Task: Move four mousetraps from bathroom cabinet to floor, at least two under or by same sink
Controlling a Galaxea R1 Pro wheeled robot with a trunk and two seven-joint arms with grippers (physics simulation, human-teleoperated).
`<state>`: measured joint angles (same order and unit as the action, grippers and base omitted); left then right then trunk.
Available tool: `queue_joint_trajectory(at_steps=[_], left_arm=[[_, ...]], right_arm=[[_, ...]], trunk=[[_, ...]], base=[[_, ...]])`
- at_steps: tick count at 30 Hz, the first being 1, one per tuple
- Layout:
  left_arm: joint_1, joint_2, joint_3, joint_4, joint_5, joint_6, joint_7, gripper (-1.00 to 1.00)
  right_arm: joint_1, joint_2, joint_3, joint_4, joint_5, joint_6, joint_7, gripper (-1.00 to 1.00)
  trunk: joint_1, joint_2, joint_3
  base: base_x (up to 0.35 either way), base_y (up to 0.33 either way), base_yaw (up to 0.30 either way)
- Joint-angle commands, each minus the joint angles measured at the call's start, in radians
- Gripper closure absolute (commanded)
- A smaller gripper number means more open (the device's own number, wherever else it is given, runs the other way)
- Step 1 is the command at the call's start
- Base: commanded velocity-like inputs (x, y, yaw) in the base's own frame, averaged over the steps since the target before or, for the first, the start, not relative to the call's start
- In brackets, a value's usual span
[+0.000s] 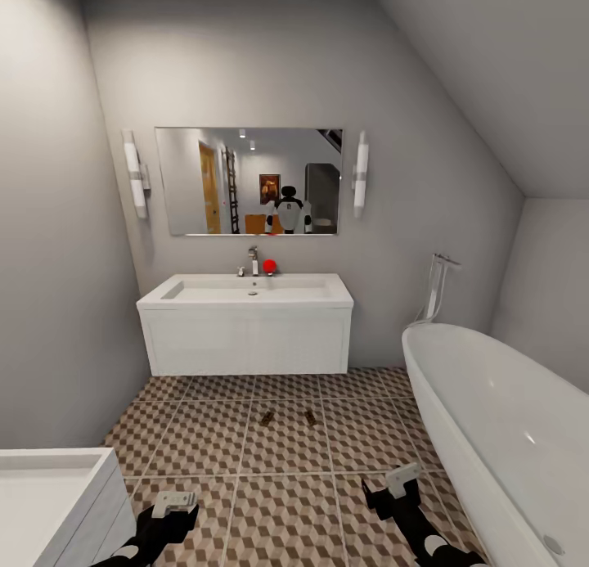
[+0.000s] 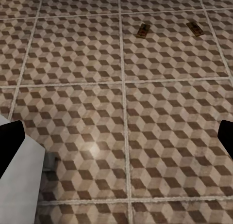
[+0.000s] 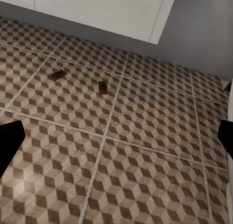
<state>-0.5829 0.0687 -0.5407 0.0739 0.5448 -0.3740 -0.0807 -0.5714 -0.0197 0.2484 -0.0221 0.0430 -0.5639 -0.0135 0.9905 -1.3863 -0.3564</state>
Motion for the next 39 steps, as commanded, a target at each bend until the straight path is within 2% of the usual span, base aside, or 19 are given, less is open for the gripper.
queue_joint_trajectory(at_steps=[1,12,20,39], left_arm=[[-0.002,-0.001,-0.005,0.004,0.01,-0.005,-0.008,-1.0],[-0.002,-0.001,-0.005,0.004,0.011,-0.005,-0.008,-1.0],[-0.002,0.009,-0.004,0.004,0.011,-0.005,-0.007,-1.0],[-0.002,0.006,-0.005,0.004,0.011,-0.004,-0.007,-1.0]], right_arm=[[-0.001,0.0,0.0,0.001,0.004,-0.002,-0.001,-1.0],[-0.001,-0.006,0.0,0.001,0.005,-0.001,0.001,-1.0],[-0.001,-0.002,0.0,0.001,0.005,0.0,-0.001,-1.0],[0.018,-0.009,-0.001,0.004,0.005,0.002,0.0,-1.0]], trunk=[[0.0,-0.001,-0.001],[0.0,-0.001,-0.001],[0.0,-0.001,-0.001],[0.0,-0.001,-0.001]], base=[[0.0,0.0,0.0],[0.0,0.0,0.0],[0.0,0.0,0.0],[0.0,0.0,0.0]])
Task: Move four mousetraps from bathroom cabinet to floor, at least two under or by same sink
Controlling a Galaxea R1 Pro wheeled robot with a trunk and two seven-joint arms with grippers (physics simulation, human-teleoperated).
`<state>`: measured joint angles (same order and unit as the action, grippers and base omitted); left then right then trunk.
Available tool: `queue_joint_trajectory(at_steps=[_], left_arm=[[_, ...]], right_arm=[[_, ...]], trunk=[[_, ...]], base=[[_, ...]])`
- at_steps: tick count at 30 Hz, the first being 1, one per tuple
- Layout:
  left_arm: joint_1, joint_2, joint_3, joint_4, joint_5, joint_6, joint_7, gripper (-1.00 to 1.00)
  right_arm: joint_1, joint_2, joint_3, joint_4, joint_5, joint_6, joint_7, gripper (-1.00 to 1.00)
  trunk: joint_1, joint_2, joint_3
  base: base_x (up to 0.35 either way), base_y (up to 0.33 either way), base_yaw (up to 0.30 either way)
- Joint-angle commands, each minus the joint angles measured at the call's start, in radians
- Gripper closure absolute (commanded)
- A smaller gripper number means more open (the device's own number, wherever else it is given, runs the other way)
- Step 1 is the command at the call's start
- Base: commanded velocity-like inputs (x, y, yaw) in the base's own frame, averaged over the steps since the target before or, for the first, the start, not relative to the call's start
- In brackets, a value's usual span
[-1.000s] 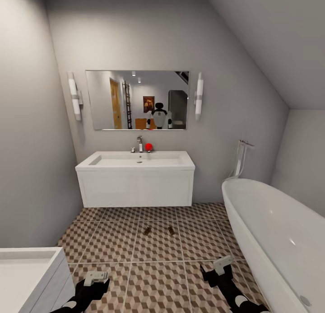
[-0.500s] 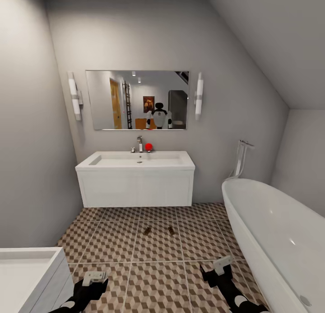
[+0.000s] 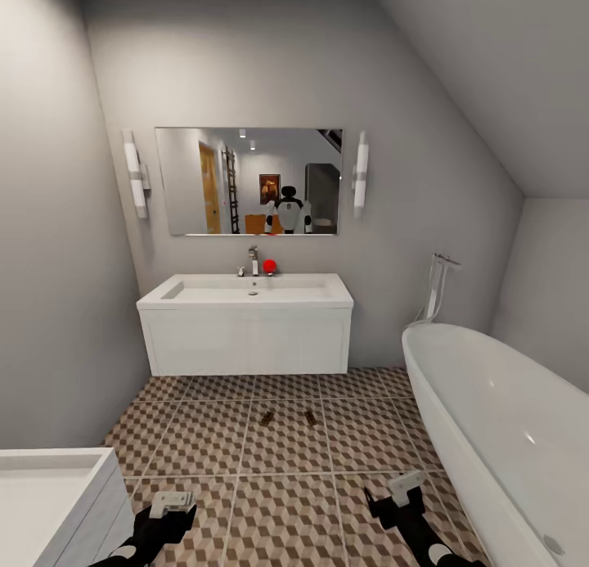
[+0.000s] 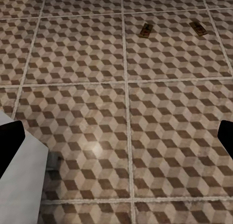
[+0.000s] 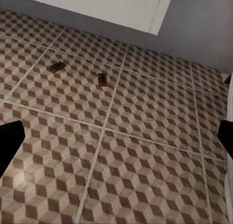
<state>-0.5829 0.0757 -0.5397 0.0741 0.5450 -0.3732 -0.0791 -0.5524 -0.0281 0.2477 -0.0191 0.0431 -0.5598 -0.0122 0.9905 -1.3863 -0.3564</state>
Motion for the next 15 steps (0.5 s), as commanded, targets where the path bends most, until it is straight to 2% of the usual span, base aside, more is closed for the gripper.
queue_joint_trajectory(at_steps=[1,15], left_arm=[[-0.002,-0.001,-0.006,0.004,0.01,-0.005,-0.008,-1.0],[-0.002,-0.001,-0.006,0.004,0.01,-0.005,-0.008,-1.0]], right_arm=[[0.0,0.0,0.0,0.001,0.004,-0.001,-0.001,-1.0],[0.0,0.003,0.001,0.001,0.004,0.003,-0.002,-1.0]], trunk=[[0.0,-0.001,-0.001],[0.0,-0.001,-0.001]], base=[[0.0,0.0,0.0],[0.0,0.0,0.0]])
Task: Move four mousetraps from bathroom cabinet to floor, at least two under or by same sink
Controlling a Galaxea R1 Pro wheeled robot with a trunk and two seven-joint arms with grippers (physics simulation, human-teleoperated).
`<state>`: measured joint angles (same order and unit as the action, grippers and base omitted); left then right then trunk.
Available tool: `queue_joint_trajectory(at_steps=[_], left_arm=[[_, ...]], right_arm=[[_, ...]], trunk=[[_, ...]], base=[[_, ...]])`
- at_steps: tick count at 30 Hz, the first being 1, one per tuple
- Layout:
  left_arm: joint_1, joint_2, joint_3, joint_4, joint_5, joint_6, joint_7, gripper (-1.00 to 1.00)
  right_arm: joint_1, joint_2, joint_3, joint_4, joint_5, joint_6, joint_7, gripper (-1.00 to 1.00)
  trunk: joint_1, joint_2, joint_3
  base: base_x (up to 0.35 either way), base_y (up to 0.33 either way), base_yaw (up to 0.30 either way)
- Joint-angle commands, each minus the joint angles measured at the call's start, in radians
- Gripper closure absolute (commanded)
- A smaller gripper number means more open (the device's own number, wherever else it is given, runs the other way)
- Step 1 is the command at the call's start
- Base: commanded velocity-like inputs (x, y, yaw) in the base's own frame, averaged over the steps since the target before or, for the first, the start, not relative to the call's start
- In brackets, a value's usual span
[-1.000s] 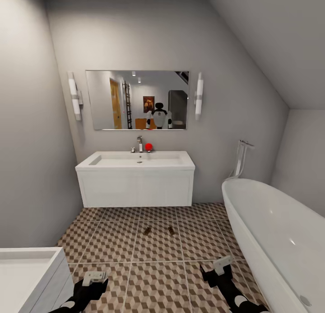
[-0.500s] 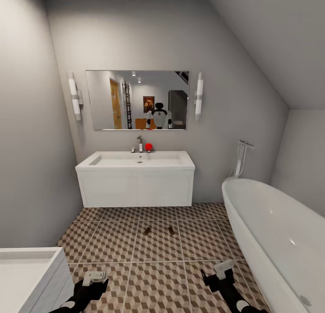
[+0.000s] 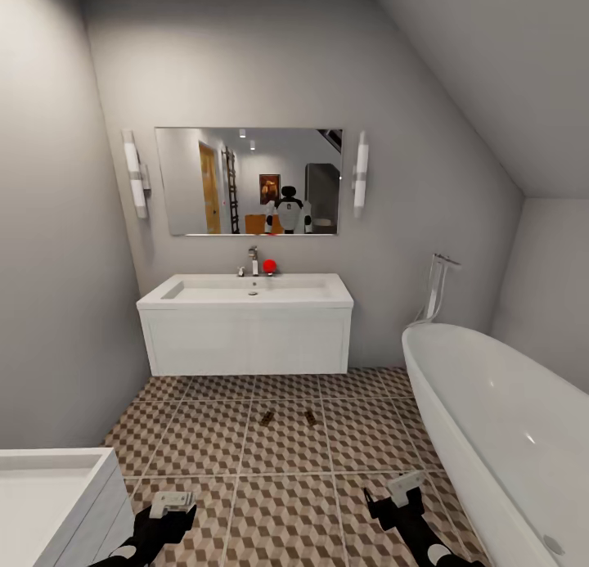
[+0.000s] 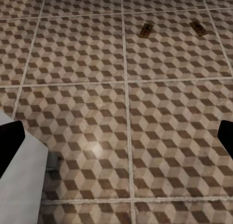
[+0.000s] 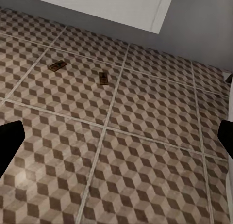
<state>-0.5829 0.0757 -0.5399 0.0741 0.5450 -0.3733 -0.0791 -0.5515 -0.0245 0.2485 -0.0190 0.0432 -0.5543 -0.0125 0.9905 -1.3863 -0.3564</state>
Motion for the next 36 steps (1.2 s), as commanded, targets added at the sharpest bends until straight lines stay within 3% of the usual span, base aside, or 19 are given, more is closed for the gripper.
queue_joint_trajectory(at_steps=[1,36], left_arm=[[-0.002,-0.001,-0.006,0.004,0.01,-0.005,-0.008,-1.0],[-0.002,-0.002,-0.006,0.004,0.01,-0.005,-0.008,-1.0]], right_arm=[[-0.001,0.0,0.0,0.001,0.004,-0.003,-0.001,-1.0],[0.001,-0.003,0.0,0.001,0.005,-0.001,-0.001,-1.0]], trunk=[[0.0,-0.001,-0.001],[0.0,-0.001,-0.001]], base=[[0.0,0.0,0.0],[0.0,0.0,0.0]])
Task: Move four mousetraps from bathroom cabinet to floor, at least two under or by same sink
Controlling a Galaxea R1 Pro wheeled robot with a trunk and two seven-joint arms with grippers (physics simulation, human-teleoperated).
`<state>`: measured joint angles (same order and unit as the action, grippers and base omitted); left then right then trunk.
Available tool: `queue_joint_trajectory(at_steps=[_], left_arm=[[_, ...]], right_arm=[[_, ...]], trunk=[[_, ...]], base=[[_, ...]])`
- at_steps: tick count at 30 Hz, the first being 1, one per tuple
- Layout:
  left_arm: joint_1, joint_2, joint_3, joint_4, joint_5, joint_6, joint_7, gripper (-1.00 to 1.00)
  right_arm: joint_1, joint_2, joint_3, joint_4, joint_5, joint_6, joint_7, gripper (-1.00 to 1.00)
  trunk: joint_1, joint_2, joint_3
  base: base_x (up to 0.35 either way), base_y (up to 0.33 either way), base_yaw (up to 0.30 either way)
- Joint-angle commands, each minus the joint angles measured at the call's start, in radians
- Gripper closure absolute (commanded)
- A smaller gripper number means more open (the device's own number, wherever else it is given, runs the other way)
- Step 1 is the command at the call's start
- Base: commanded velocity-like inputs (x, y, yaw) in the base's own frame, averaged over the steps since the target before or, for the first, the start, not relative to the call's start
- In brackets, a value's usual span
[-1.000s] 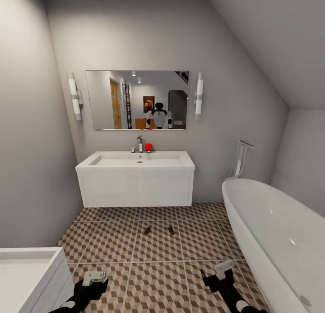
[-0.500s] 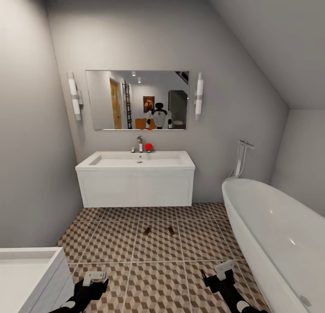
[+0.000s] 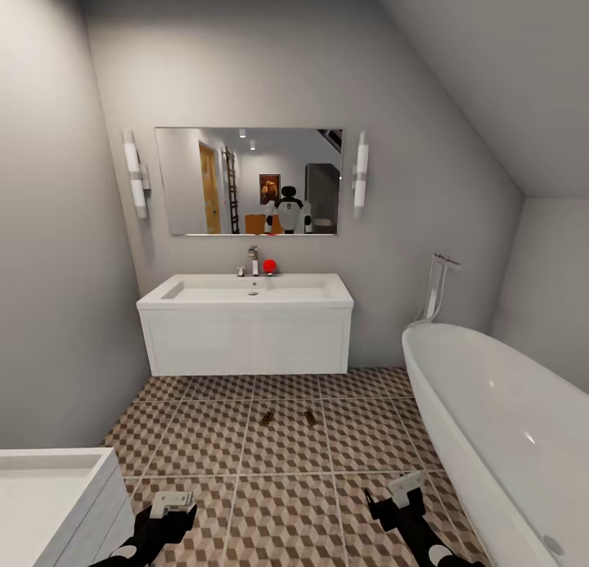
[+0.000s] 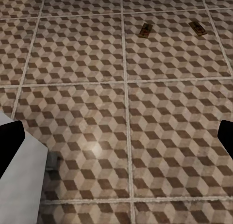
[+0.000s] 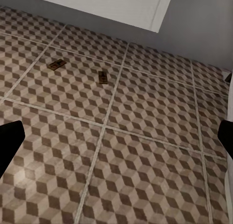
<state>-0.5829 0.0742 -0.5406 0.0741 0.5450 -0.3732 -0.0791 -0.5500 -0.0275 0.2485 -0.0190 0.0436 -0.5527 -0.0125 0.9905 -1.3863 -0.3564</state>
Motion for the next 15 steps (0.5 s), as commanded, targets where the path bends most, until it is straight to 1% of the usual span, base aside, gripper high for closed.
queue_joint_trajectory(at_steps=[1,15], left_arm=[[-0.002,-0.001,-0.006,0.004,0.01,-0.005,-0.008,-1.0],[-0.002,-0.001,-0.005,0.004,0.01,-0.005,-0.008,-1.0]], right_arm=[[-0.001,0.0,0.0,0.001,0.005,-0.003,-0.001,-1.0],[-0.001,0.003,0.0,0.001,0.005,-0.003,-0.003,-1.0]], trunk=[[0.0,-0.001,-0.001],[0.0,-0.001,-0.001]], base=[[0.0,0.0,0.0],[0.0,0.0,0.0]])
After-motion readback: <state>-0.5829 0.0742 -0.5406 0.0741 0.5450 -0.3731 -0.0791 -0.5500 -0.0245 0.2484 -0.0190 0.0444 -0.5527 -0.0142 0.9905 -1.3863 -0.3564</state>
